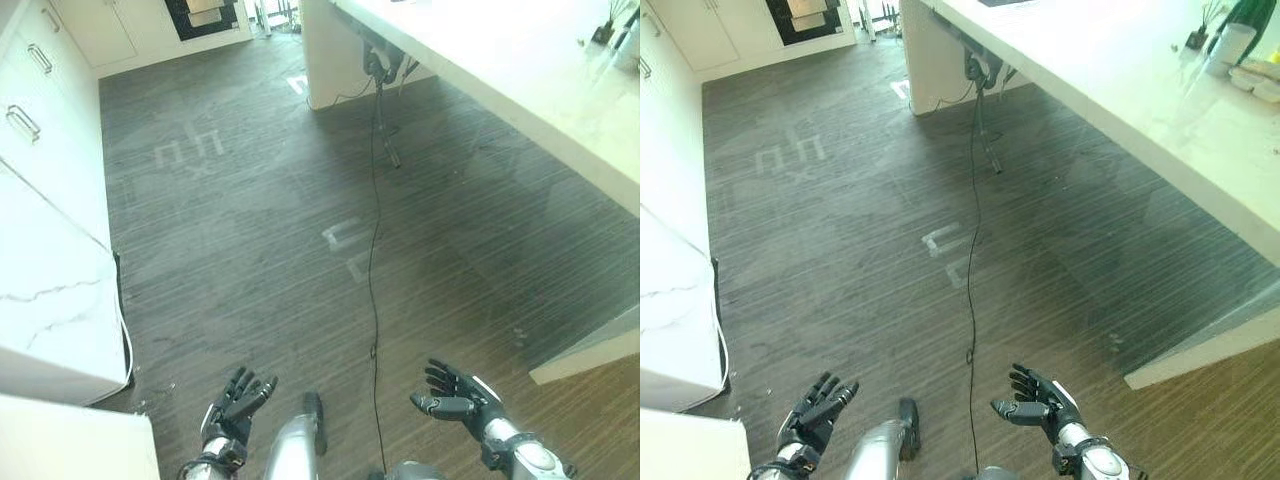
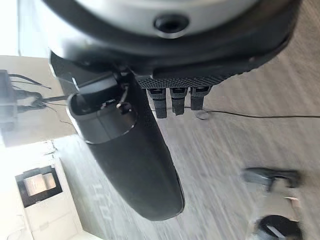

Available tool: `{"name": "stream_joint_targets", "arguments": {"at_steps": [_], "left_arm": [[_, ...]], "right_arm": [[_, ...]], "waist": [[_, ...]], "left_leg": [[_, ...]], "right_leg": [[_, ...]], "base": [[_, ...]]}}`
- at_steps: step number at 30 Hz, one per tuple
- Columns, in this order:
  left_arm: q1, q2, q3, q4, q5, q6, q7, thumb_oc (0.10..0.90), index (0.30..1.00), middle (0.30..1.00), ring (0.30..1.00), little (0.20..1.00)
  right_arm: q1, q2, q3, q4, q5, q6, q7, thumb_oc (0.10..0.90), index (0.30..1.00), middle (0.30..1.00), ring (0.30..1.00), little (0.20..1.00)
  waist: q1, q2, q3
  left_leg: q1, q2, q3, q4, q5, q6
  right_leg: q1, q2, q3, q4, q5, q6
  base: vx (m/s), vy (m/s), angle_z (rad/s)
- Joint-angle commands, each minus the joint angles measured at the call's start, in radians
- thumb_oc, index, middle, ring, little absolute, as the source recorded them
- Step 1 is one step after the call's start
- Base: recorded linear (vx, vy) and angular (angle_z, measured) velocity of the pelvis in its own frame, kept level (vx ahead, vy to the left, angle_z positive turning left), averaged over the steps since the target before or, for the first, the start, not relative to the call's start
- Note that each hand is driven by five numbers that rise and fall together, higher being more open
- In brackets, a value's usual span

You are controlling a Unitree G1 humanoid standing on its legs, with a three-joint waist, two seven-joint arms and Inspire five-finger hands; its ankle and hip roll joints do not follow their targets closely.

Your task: Place the dishes in the dishwasher.

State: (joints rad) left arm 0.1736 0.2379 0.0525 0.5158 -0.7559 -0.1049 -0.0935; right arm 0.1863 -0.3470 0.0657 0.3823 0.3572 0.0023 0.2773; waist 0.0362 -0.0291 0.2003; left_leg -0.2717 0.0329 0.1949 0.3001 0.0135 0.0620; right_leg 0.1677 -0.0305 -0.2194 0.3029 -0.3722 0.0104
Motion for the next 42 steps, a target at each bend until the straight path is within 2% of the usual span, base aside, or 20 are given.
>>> {"name": "stream_joint_targets", "arguments": {"at_steps": [1,2,3,5,6,8,9,11,13,17,23,25,28,31,33,34,36,38,39,42], "left_arm": [[-0.057,0.086,-0.020,-0.113,0.091,-0.099,-0.004,0.800,0.900,0.900,0.900,0.900],[-0.066,0.094,-0.031,-0.133,0.114,-0.088,-0.004,0.800,0.900,0.900,0.900,0.900],[-0.073,0.096,-0.039,-0.140,0.124,-0.080,-0.003,0.800,0.900,0.900,0.900,0.900],[-0.076,0.098,-0.058,-0.163,0.133,-0.065,-0.002,0.800,0.900,0.900,0.900,0.900],[-0.074,0.101,-0.072,-0.186,0.138,-0.057,0.012,0.800,0.900,0.900,0.900,0.900],[-0.075,0.103,-0.086,-0.206,0.147,-0.047,0.020,0.800,0.900,0.900,0.900,0.900],[-0.080,0.109,-0.089,-0.223,0.145,-0.030,0.021,0.800,0.900,0.900,0.900,0.900],[-0.084,0.121,-0.086,-0.233,0.174,-0.021,0.018,0.800,0.900,0.900,0.900,0.900],[-0.069,0.125,-0.081,-0.246,0.177,-0.022,0.011,0.800,0.900,0.900,0.900,0.900],[-0.063,0.123,-0.092,-0.251,0.181,-0.040,0.013,0.800,0.900,0.900,0.900,0.900],[-0.027,0.123,-0.064,-0.270,0.171,-0.056,0.028,0.800,0.900,0.900,0.900,0.900],[-0.018,0.117,-0.049,-0.292,0.154,-0.051,0.027,0.800,0.900,0.900,0.900,0.900],[-0.013,0.107,-0.054,-0.309,0.149,-0.060,0.038,0.800,0.900,0.900,0.900,0.900],[-0.013,0.091,-0.073,-0.303,0.140,-0.082,0.033,0.800,0.900,0.900,0.900,0.900],[-0.017,0.091,-0.080,-0.307,0.161,-0.078,0.015,0.800,0.900,0.900,0.900,0.900],[-0.019,0.092,-0.082,-0.304,0.165,-0.076,0.007,0.800,0.900,0.900,0.900,0.900],[0.006,0.100,-0.076,-0.321,0.152,-0.068,-0.012,0.800,0.900,0.900,0.900,0.900],[0.023,0.100,-0.076,-0.333,0.144,-0.075,-0.007,0.800,0.900,0.900,0.900,0.900],[0.031,0.099,-0.074,-0.339,0.135,-0.077,-0.008,0.800,0.900,0.900,0.900,0.900],[0.058,0.088,-0.075,-0.339,0.142,-0.114,-0.036,0.800,0.900,0.900,0.900,0.900]], "right_arm": [[-0.047,0.041,0.013,-0.115,0.056,-0.092,-0.009,0.800,0.900,0.900,0.900,0.900],[-0.049,0.052,0.017,-0.140,0.057,-0.087,-0.024,0.800,0.900,0.900,0.900,0.900],[-0.050,0.060,0.022,-0.150,0.058,-0.087,-0.037,0.800,0.900,0.900,0.900,0.900],[-0.042,0.071,0.035,-0.170,0.062,-0.097,-0.055,0.800,0.900,0.900,0.900,0.900],[-0.047,0.071,0.050,-0.172,0.067,-0.103,-0.060,0.800,0.900,0.900,0.900,0.900],[-0.055,0.070,0.061,-0.176,0.077,-0.098,-0.065,0.800,0.900,0.900,0.900,0.900],[-0.052,0.062,0.063,-0.195,0.090,-0.089,-0.070,0.800,0.900,0.900,0.900,0.900],[-0.031,0.054,0.050,-0.210,0.097,-0.094,-0.053,0.800,0.900,0.900,0.900,0.900],[0.003,0.038,0.022,-0.208,0.122,-0.121,-0.023,0.800,0.900,0.900,0.900,0.900],[0.013,0.031,0.000,-0.203,0.141,-0.143,-0.004,0.800,0.900,0.900,0.900,0.900],[-0.039,0.021,0.036,-0.223,0.144,-0.106,-0.033,0.800,0.900,0.900,0.900,0.900],[-0.043,0.003,0.028,-0.250,0.147,-0.098,-0.020,0.800,0.900,0.900,0.900,0.900],[-0.043,-0.017,0.019,-0.267,0.129,-0.101,-0.003,0.800,0.900,0.900,0.900,0.900],[-0.045,-0.047,0.019,-0.270,0.116,-0.111,0.016,0.800,0.900,0.900,0.900,0.900],[-0.043,-0.053,0.013,-0.268,0.107,-0.120,0.014,0.800,0.900,0.900,0.900,0.900],[-0.046,-0.057,0.013,-0.272,0.107,-0.119,0.005,0.800,0.900,0.900,0.900,0.900],[-0.045,-0.063,0.011,-0.296,0.100,-0.099,0.010,0.800,0.900,0.900,0.900,0.900],[-0.027,-0.064,0.008,-0.310,0.082,-0.095,0.032,0.800,0.900,0.900,0.900,0.900],[-0.016,-0.065,0.004,-0.319,0.073,-0.095,0.044,0.800,0.900,0.900,0.900,0.900],[0.009,-0.075,0.006,-0.335,0.059,-0.115,0.062,0.800,0.900,0.900,0.900,0.900]], "waist": [[0.004,0.026,-0.103],[-0.003,0.035,-0.111],[-0.002,0.041,-0.112],[-0.006,0.067,-0.107],[-0.010,0.069,-0.097],[-0.017,0.071,-0.093],[-0.028,0.072,-0.089],[-0.049,0.060,-0.073],[-0.078,0.030,-0.055],[-0.110,0.011,-0.057],[-0.078,-0.003,-0.097],[-0.078,0.001,-0.121],[-0.068,-0.010,-0.123],[-0.061,-0.025,-0.102],[-0.055,-0.036,-0.085],[-0.052,-0.037,-0.076],[-0.043,-0.028,-0.070],[-0.049,0.024,-0.081],[-0.048,0.034,-0.085],[-0.035,0.053,-0.087]], "left_leg": [[0.017,0.022,-0.066,0.000,-0.130,-0.076],[0.040,-0.004,-0.098,0.000,-0.150,-0.055],[0.056,-0.020,-0.111,0.000,-0.162,-0.043],[0.096,-0.039,-0.132,0.000,-0.189,-0.021],[0.124,-0.048,-0.125,0.000,-0.202,-0.014],[0.138,-0.045,-0.117,0.000,-0.201,-0.017],[0.145,-0.039,-0.116,0.000,-0.198,-0.024],[0.179,-0.043,-0.112,0.000,-0.216,-0.029],[0.231,-0.067,-0.126,0.000,-0.260,-0.034],[0.273,-0.112,-0.167,0.000,-0.316,-0.024],[0.342,-0.097,-0.145,0.000,-0.347,-0.039],[0.400,-0.070,-0.131,0.000,-0.283,-0.075],[0.437,-0.047,-0.089,0.035,-0.056,-0.132],[0.244,-0.021,-0.066,0.467,0.043,-0.166],[0.118,0.017,-0.061,0.574,0.037,-0.147],[0.089,0.026,-0.057,0.558,0.021,-0.136],[0.148,0.029,0.007,0.027,0.018,-0.128],[0.048,0.082,-0.043,0.000,-0.057,-0.151],[0.021,0.095,-0.055,0.000,-0.066,-0.160],[-0.051,0.128,-0.087,0.000,-0.035,-0.185]], "right_leg": [[0.015,-0.055,-0.005,-0.003,0.209,0.131],[-0.003,-0.060,-0.003,0.082,0.329,0.160],[-0.045,-0.078,-0.004,0.206,0.378,0.165],[-0.187,-0.120,0.001,0.517,0.424,0.151],[-0.253,-0.136,-0.002,0.557,0.406,0.134],[-0.292,-0.112,-0.031,0.497,0.366,0.118],[-0.313,-0.070,-0.067,0.372,0.347,0.109],[-0.329,-0.061,-0.109,0.179,0.380,0.113],[-0.382,-0.085,-0.064,-0.003,0.403,0.131],[-0.558,-0.143,0.056,-0.003,0.408,0.163],[-0.459,-0.132,0.003,-0.003,0.378,0.150],[-0.422,-0.099,0.004,-0.003,0.336,0.105],[-0.368,-0.087,0.008,-0.003,0.277,0.060],[-0.305,-0.078,0.012,-0.003,0.231,0.007],[-0.267,-0.074,0.004,-0.003,0.212,-0.010],[-0.255,-0.070,0.005,-0.003,0.208,-0.010],[-0.230,-0.046,0.054,-0.003,0.167,0.025],[-0.229,-0.003,0.059,-0.003,0.149,0.040],[-0.225,0.003,0.059,-0.003,0.141,0.043],[-0.181,0.028,0.063,-0.003,0.097,0.035]], "base": [[0.44,0.342,0.21],[0.34,0.313,0.38],[0.31,0.328,0.38],[0.23,0.298,0.25],[0.20,0.222,0.11],[0.19,0.049,-0.01],[0.24,-0.064,0.06],[0.25,-0.120,0.23],[0.32,-0.222,0.32],[0.30,-0.209,0.75],[0.39,-0.251,-0.40],[0.64,-0.337,-0.10],[0.39,-0.232,-0.29],[0.28,-0.234,-0.24],[0.22,-0.175,-0.34],[0.41,-0.079,-0.34],[0.58,0.153,-0.33],[0.35,0.247,-0.40],[0.29,0.181,-0.20],[0.30,0.143,-0.21]]}}
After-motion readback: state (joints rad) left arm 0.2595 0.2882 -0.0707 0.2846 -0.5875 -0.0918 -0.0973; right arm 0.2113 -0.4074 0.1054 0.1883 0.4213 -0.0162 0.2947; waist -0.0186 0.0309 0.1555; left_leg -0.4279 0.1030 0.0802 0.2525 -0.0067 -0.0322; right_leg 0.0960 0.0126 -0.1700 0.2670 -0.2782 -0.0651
